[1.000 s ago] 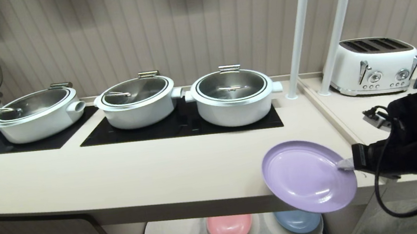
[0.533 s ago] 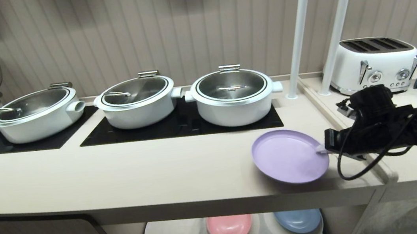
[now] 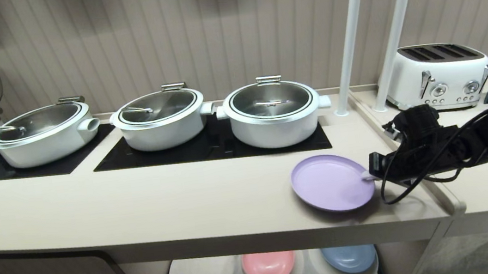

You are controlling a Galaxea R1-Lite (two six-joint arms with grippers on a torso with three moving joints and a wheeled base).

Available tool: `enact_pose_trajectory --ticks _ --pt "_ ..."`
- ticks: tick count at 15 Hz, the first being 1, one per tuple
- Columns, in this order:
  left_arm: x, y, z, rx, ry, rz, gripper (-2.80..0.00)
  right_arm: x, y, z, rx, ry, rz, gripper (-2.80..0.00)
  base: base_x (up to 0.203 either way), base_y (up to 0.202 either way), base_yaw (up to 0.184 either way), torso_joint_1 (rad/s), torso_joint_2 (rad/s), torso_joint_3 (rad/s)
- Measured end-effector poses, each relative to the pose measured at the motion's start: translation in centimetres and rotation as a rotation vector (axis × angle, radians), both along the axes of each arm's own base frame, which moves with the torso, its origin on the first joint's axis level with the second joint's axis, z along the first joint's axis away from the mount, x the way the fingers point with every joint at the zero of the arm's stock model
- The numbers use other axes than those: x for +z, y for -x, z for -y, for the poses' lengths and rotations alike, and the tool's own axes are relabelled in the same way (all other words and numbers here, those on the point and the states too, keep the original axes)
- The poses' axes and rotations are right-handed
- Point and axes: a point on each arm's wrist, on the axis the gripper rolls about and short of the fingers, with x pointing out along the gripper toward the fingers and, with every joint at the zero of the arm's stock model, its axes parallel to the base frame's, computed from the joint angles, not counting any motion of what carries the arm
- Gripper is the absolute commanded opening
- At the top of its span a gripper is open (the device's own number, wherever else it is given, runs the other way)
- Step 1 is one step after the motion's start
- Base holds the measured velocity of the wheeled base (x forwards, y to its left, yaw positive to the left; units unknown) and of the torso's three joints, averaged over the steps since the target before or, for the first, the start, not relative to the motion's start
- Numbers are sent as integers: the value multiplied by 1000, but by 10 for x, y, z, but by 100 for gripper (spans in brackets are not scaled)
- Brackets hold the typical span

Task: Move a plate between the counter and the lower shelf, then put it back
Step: Put the plate

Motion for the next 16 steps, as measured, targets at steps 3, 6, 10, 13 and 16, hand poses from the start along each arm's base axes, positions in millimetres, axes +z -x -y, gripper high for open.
enact_pose_trajectory --ticks 3,6,10,13,16 --pt "0 0 0 0 1 0 -280 -3 -1 0 0 1 -7 -280 0 0 0 0 0 0" --pt "0 0 0 0 0 0 -280 -3 -1 0 0 2 -8 -280 0 0 0 0 0 0" --pt "0 0 0 0 0 0 -280 -2 0 0 -2 7 -8 -280 0 0 0 0 0 0" --pt "0 0 0 0 0 0 -280 -2 0 0 -2 7 -7 -280 0 0 0 0 0 0" --pt "0 0 0 0 0 0 -280 -2 1 0 -1 8 -9 -280 0 0 0 0 0 0"
